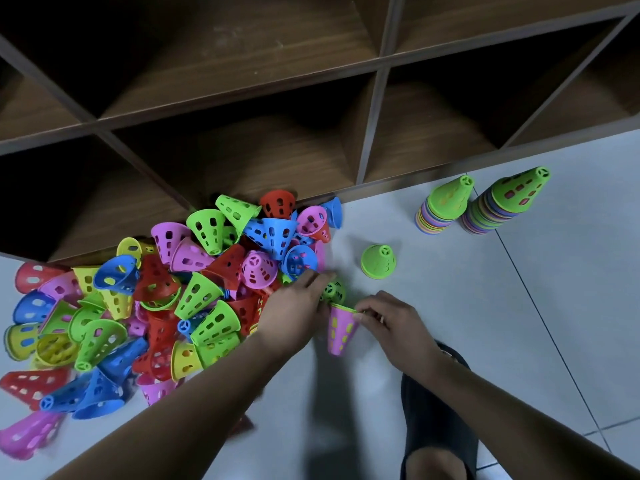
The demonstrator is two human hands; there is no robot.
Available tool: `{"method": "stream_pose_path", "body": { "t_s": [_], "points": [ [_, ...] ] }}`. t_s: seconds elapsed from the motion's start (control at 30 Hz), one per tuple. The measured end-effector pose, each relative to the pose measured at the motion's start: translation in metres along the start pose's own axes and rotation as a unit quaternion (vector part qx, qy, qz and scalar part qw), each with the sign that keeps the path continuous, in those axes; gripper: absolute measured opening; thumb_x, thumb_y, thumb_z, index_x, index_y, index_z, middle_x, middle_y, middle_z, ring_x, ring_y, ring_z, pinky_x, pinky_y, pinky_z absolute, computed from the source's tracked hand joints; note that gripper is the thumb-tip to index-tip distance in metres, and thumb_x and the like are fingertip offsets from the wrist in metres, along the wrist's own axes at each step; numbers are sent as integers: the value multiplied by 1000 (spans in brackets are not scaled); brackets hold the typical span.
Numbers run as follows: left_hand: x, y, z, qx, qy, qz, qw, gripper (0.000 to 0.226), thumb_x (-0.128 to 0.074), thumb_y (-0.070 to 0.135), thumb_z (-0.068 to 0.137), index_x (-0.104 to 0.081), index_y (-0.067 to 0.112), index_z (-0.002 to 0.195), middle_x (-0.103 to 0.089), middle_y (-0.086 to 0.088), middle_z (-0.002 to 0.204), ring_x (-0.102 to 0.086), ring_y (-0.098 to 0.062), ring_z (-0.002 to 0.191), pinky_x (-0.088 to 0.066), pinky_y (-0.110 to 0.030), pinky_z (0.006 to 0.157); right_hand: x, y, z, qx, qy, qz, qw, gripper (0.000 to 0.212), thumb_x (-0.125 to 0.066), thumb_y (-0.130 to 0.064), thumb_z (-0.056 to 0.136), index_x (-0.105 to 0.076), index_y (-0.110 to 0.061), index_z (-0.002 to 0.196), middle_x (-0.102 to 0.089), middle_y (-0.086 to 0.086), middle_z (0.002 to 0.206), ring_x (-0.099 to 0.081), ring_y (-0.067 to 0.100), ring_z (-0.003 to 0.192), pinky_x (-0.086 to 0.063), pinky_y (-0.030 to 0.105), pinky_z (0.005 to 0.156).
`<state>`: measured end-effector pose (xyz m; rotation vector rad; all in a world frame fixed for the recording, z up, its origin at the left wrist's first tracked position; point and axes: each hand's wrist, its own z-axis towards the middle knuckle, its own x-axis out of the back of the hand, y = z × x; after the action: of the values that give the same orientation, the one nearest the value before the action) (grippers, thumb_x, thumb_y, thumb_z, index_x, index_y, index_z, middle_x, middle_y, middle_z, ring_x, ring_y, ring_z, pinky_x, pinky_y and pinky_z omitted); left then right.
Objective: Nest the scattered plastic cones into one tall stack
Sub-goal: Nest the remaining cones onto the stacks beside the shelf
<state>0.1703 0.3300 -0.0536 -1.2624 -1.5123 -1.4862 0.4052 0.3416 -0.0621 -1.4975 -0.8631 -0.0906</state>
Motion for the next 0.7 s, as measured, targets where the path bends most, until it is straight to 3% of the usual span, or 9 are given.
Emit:
{"method": "stream_pose_path", "body": {
  "t_s": [0.13,0.23,0.4,0.47,0.53,0.63,0.7],
  "points": [
    [-1,2,16,7,-39,8,999,37,-66,35,100,-62,30,136,-61,1,126,-71,-33,83,-45,-34,59,30,-4,-1,-54,30,97,993,8,-71,-19,101,-72,-24,94,-65,-6,85,-58,16,77,-47,27,74],
    [0,6,23,15,-53,26,998,33,-64,31,102,-63,25,135,-62,-3,127,-71,-36,85,-46,-36,62,51,-2,6,-111,57,174,977,11,-67,-15,103,-73,-17,94,-66,-10,76,-55,9,70,-47,21,67],
    [13,5,24,-25,-62,78,995,52,-67,25,101,-54,25,152,-49,1,153,-66,-30,116,-41,-36,74,66,16,28,-183,117,282,935,17,-62,-15,107,-72,-4,98,-69,1,79,-59,15,75,-48,30,65],
    [20,9,24,-61,-58,88,993,48,-63,28,103,-56,26,150,-45,5,158,-61,-26,126,-40,-35,76,66,24,37,-213,120,325,914,20,-63,-19,106,-72,-1,103,-67,6,82,-60,17,77,-47,32,66],
    [26,10,25,-50,-14,45,998,43,-55,43,101,-64,28,140,-55,7,146,-67,-26,115,-46,-34,73,65,31,45,-241,117,358,895,24,-65,-21,105,-70,2,105,-64,9,84,-61,19,79,-46,33,68],
    [32,14,32,-23,66,-32,997,35,-71,49,95,-71,28,124,-68,5,116,-72,-27,85,-56,-37,60,61,39,56,-279,112,362,882,22,-66,-22,104,-71,-1,100,-66,11,83,-62,23,80,-48,33,67],
    [36,21,37,-36,104,-64,992,35,-75,48,94,-72,28,123,-68,6,112,-72,-22,80,-58,-38,61,55,45,61,-308,121,356,874,20,-66,-19,104,-71,-2,95,-69,13,82,-63,27,80,-51,34,67]
  ]
}}
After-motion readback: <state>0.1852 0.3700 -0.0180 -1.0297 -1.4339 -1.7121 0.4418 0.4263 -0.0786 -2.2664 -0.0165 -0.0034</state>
